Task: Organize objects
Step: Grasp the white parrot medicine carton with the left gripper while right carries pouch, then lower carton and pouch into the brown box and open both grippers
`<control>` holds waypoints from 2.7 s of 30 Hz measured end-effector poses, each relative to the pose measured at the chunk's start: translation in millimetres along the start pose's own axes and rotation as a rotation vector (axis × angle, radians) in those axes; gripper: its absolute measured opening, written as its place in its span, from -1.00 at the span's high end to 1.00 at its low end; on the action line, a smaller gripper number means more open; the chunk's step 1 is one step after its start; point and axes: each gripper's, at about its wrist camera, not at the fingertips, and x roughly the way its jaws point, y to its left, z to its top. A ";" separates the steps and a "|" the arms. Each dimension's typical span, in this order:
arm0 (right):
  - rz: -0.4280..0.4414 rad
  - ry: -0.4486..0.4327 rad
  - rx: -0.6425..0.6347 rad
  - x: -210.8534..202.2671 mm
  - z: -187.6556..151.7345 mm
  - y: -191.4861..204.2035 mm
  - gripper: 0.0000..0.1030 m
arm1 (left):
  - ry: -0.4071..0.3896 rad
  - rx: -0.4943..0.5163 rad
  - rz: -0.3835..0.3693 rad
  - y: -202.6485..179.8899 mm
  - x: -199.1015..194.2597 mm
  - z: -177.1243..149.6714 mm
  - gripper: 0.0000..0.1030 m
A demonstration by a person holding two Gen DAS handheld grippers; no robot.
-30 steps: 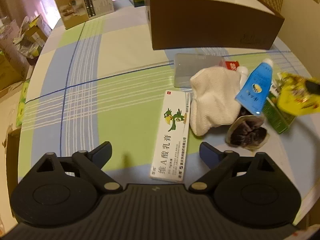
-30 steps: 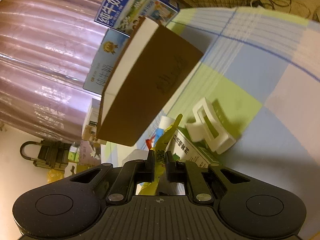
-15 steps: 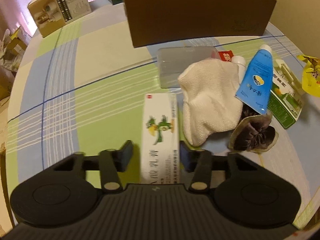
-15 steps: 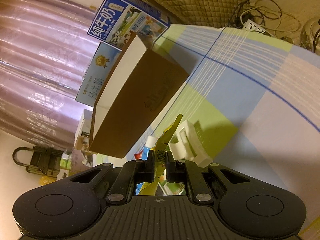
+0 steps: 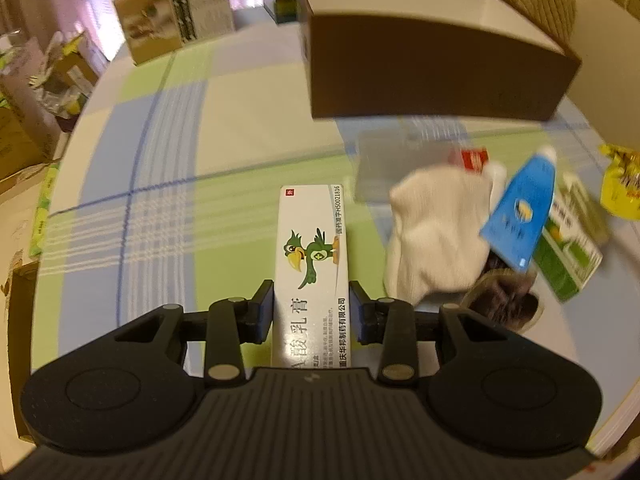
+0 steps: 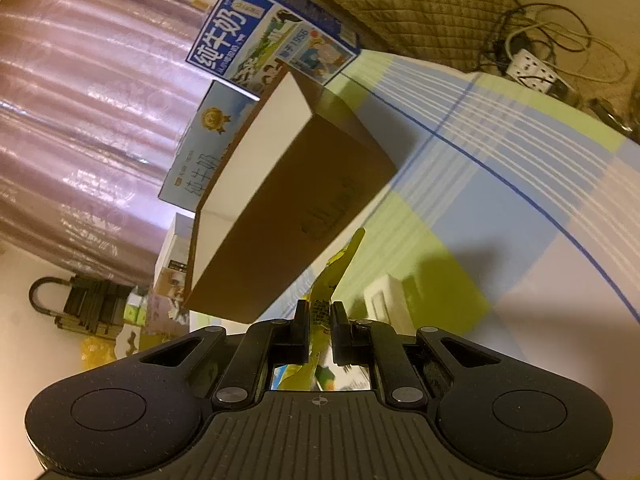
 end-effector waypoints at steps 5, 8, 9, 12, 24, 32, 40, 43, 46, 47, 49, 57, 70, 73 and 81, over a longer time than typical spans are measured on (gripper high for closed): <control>0.023 0.013 -0.037 8.2 18.8 8.3 0.88 | -0.054 -0.023 0.022 -2.4 -19.4 26.4 0.35; 0.043 0.017 -0.068 14.9 34.5 17.2 0.88 | -0.092 -0.028 0.017 -9.2 -27.1 46.3 0.35; 0.051 0.019 -0.079 17.1 39.7 19.5 0.88 | -0.102 -0.029 0.012 -12.2 -28.7 53.9 0.35; 0.078 0.013 -0.114 25.5 58.0 30.8 0.88 | -0.128 -0.024 0.004 -24.8 -29.3 79.3 0.35; 0.143 0.013 -0.245 82.7 129.7 75.0 0.88 | -0.220 0.000 -0.009 -75.7 -3.2 190.9 0.35; 0.118 0.119 -0.300 139.8 157.2 83.5 0.88 | -0.191 0.004 -0.004 -105.5 35.3 239.9 0.35; 0.024 0.260 -0.362 194.4 162.5 79.4 0.88 | -0.096 -0.038 0.009 -118.8 89.7 266.5 0.35; -0.002 0.298 -0.385 208.4 161.2 77.1 0.88 | -0.057 -0.047 0.013 -121.2 106.8 268.1 0.35; -0.020 0.328 -0.400 218.2 160.3 74.0 0.88 | -0.029 -0.053 0.015 -123.8 120.4 267.4 0.35; -0.024 0.335 -0.403 220.6 160.2 73.5 0.88 | -0.020 -0.054 0.015 -124.3 124.0 266.1 0.35; -0.030 0.346 -0.409 224.2 160.2 71.7 0.88 | -0.002 -0.057 0.014 -125.6 132.1 264.5 0.35; -0.040 0.355 -0.447 225.8 159.1 77.4 0.88 | 0.050 -0.057 0.001 -131.8 152.8 258.6 0.34; -0.058 0.340 -0.503 227.5 155.7 90.2 0.88 | 0.028 -0.041 0.013 -125.3 140.4 256.9 0.00; -0.045 0.338 -0.514 227.8 155.3 95.0 0.81 | 0.018 -0.044 0.023 -122.3 135.5 256.3 -0.19; -0.020 0.302 -0.537 214.8 155.3 106.2 0.10 | -0.012 -0.053 0.045 -114.9 114.5 247.0 -0.30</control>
